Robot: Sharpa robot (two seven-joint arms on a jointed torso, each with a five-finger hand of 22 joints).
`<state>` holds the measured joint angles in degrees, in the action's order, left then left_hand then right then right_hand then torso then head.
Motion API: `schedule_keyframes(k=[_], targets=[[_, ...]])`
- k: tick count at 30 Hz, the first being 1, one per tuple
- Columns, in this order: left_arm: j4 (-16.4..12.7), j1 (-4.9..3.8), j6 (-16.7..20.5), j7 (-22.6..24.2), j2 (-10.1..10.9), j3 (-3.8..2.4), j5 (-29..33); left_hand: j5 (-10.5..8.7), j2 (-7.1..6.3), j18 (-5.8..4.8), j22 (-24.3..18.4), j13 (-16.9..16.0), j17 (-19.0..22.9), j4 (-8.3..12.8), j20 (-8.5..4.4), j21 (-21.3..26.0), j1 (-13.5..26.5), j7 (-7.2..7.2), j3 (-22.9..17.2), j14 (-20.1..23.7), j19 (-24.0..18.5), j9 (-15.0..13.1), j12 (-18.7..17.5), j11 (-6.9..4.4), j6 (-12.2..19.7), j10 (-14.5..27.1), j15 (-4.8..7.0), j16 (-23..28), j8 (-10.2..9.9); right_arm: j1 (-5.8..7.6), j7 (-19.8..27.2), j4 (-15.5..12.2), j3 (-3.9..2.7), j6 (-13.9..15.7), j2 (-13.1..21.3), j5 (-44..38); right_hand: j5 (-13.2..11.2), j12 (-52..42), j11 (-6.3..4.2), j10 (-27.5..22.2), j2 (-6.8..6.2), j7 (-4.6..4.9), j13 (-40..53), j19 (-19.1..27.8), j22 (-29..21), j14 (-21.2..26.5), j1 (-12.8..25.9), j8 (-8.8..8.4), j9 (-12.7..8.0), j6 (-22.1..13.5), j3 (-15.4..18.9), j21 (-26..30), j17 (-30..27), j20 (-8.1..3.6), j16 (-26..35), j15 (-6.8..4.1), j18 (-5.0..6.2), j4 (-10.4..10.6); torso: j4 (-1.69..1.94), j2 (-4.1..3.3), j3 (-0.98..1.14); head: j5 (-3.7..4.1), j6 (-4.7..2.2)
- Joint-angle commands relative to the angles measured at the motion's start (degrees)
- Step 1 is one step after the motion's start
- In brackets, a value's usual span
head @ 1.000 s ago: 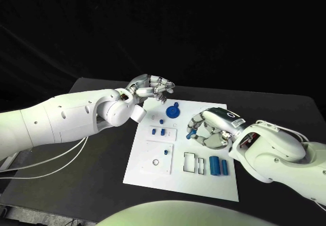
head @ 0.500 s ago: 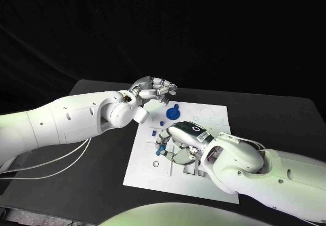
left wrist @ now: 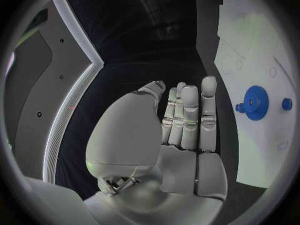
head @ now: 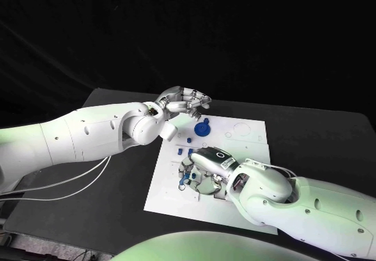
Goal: Assemble the parts on the task board
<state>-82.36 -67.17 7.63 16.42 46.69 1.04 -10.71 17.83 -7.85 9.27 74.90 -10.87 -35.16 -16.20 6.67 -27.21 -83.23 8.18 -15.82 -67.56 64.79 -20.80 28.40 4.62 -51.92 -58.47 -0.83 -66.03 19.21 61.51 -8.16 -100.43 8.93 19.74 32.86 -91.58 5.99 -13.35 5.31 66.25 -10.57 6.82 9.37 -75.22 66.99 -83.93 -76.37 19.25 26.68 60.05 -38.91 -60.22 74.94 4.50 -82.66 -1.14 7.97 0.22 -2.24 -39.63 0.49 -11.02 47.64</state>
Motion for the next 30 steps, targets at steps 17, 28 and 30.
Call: schedule_keyframes(k=[17,28,30], targets=[[-0.4,-0.05,-1.3,0.3,0.1,-0.01,-0.1,-0.21,-0.03,0.7,0.4,-0.1,0.2,-0.1,0.3,0.5,0.8,0.03,-0.4,0.3,0.1,-0.1,0.1,0.06,0.4,0.2,-0.03,0.2,0.3,-1.17,-0.4,2.0,0.27,-3.3,-1.6,-2.7,0.4,-0.3,-2.16,2.1,0.26,0.14,0.7,-0.2,0.1,-3.1,-0.2,0.08,0.2,-0.6,-0.1,-0.3,0.3,0.13,-0.3,-0.12,-1.14,-0.6,0.01,0.03,0.01,-0.58,0.66],[-0.5,-0.06,-1.3,0.2,0.2,-0.01,-0.1,-0.22,-0.03,0.68,0.4,-0.1,0.2,-0.1,0.31,0.4,0.8,0.03,-0.4,0.3,0.1,-0.2,0.1,0.07,0.4,0.2,-0.03,0.2,0.3,-1.5,-1.1,2.3,0.37,-3.9,-2.1,-3.5,0.5,-0.2,-2.14,2.0,0.21,0.15,0.8,-0.2,0.1,-3.1,-0.1,0.07,0.2,-0.6,-0.1,-0.3,0.3,0.15,-0.3,-0.1,-1.14,-0.6,-0.01,0.04,-0.01,-0.71,0.77],[-0.5,-0.06,-1.3,0.2,0.2,-0.01,-0.1,-0.22,-0.03,0.68,0.4,-0.1,0.2,-0.1,0.31,0.4,0.8,0.03,-0.4,0.3,0.1,-0.2,0.1,0.07,0.4,0.2,-0.03,0.2,0.3,-1.53,-1.7,2.4,0.39,-4.0,-2.2,-4.5,0.5,-0.2,-2.14,2.0,0.21,0.15,0.8,-0.2,0.1,-3.1,-0.1,0.07,0.2,-0.6,-0.1,-0.3,0.3,0.15,-0.3,-0.1,-1.14,-0.6,0.0,0.04,0.01,-0.76,0.79]])
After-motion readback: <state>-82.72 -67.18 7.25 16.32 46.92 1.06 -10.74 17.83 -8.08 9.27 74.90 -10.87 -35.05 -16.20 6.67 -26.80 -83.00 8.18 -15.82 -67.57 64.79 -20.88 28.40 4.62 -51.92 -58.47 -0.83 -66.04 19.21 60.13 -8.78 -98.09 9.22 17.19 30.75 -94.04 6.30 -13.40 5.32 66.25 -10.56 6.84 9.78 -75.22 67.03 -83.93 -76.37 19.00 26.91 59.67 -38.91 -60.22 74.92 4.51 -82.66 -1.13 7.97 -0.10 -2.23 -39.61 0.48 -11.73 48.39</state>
